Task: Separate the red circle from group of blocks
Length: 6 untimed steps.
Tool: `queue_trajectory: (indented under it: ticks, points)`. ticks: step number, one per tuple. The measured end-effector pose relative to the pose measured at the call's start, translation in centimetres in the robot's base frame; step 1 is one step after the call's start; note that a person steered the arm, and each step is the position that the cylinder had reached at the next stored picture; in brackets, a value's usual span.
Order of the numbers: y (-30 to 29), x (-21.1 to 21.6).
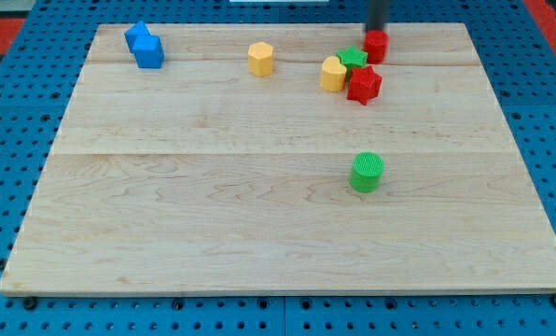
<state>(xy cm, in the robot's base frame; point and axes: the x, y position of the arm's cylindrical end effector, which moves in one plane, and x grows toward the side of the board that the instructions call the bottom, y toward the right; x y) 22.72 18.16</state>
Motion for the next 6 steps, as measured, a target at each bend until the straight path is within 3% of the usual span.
queue_trajectory:
  ticks: [1,3,4,5,6]
  points:
    - [0.6,5.7]
    - [4.2,0.9]
    - [1.1,-1.4]
    - [-3.5,-1.3]
    - [-4.0,3.1]
